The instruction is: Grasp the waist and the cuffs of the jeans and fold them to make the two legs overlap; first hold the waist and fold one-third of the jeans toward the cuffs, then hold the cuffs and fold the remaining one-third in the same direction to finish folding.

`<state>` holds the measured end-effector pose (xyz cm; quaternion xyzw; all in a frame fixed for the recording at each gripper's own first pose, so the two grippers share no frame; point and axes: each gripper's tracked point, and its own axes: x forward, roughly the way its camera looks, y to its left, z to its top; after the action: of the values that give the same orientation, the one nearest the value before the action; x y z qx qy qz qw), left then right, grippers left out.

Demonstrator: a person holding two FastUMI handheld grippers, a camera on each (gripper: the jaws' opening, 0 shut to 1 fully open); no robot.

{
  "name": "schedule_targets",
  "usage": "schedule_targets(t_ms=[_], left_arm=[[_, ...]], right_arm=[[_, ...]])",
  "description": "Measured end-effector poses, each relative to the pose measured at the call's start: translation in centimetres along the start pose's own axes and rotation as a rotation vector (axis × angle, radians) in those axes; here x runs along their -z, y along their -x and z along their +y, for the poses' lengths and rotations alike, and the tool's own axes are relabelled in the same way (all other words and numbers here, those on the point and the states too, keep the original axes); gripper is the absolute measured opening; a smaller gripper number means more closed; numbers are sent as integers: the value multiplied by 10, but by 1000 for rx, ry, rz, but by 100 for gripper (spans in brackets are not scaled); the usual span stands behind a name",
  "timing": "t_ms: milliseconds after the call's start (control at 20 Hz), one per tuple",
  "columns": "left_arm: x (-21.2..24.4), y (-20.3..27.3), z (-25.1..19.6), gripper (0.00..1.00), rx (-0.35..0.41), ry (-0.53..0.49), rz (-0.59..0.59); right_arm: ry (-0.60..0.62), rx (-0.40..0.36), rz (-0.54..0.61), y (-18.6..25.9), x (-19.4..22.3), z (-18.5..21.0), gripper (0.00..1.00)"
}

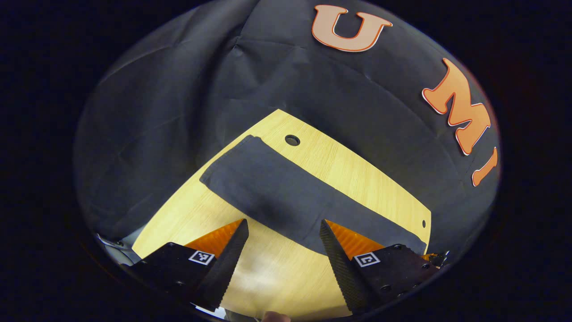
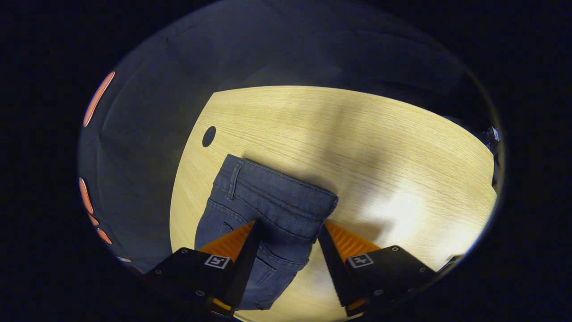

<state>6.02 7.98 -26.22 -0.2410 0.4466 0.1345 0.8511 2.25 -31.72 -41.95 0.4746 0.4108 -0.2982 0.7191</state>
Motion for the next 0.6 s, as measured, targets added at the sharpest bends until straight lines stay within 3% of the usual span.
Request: schedule_targets(t_ms=[100,150,200,300,350,600], left_arm=[[17,-3,-3,98,14,21,26],[25,-1,-7,98,20,19,30],[30,1,-8,98,24,14,33],[39,7,-18,97,33,10,29],[43,13,-23,98,43,10,20],[38,38,-48,97,133,-24,-60]], right_arm=[[-33,-8,16,-4,1,0,66],[-52,-17,36,-7,5,2,48],[-61,-28,35,-12,3,6,45],[-22,-34,6,-12,3,9,26],[-5,-37,-5,-12,4,9,21],[49,-88,-61,14,0,29,16]])
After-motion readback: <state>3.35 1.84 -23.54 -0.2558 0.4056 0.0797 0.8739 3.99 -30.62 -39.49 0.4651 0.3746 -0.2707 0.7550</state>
